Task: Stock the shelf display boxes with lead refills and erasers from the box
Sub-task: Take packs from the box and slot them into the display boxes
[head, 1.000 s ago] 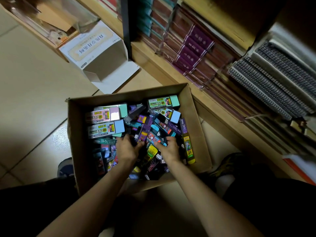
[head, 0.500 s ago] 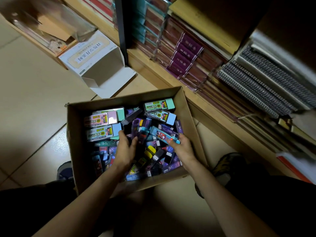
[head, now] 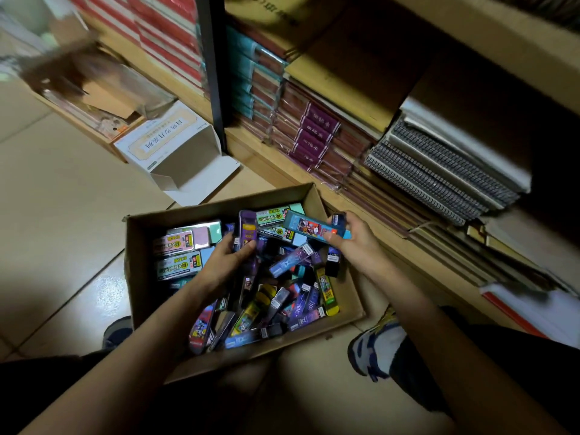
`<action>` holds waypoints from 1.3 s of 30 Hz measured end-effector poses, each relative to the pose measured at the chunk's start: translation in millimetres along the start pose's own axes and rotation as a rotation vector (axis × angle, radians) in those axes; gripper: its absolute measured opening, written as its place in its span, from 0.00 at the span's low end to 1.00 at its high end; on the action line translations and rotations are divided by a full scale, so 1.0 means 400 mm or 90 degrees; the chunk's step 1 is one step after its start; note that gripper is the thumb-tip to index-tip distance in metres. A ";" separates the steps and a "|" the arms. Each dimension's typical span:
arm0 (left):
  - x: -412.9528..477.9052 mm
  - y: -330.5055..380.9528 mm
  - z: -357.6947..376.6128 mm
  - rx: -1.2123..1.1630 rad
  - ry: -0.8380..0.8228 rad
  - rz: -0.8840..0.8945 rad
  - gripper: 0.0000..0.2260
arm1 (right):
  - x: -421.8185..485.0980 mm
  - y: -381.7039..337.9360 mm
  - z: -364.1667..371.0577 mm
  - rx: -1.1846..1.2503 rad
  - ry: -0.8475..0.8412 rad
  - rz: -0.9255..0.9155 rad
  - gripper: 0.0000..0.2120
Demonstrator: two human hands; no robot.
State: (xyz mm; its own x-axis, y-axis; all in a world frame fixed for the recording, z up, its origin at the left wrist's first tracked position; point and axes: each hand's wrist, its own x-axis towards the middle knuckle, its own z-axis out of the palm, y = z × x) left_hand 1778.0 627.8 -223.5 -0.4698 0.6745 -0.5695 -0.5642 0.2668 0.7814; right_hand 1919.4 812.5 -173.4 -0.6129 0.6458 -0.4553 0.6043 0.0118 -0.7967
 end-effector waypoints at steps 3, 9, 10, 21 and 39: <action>-0.019 0.029 0.005 0.016 -0.045 -0.029 0.09 | -0.014 -0.050 -0.026 0.059 -0.070 -0.009 0.09; -0.061 0.064 0.055 0.015 -0.169 -0.116 0.13 | -0.037 -0.101 -0.006 0.150 -0.113 0.023 0.10; -0.066 0.067 0.057 -0.009 -0.180 -0.122 0.12 | -0.041 -0.106 -0.003 0.160 -0.116 0.035 0.10; -0.165 0.157 0.104 0.033 -0.204 -0.009 0.17 | -0.112 -0.194 -0.044 0.226 -0.101 0.024 0.07; -0.299 0.528 0.198 0.039 -0.209 0.158 0.17 | -0.262 -0.508 -0.235 0.122 -0.273 -0.132 0.11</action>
State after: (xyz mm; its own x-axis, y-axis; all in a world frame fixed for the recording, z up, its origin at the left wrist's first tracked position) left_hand 1768.7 658.0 29.8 -0.3395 0.9045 -0.2580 -0.4151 0.1021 0.9040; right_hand 1908.8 814.1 73.9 -0.8882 0.2724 -0.3701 0.3683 -0.0598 -0.9278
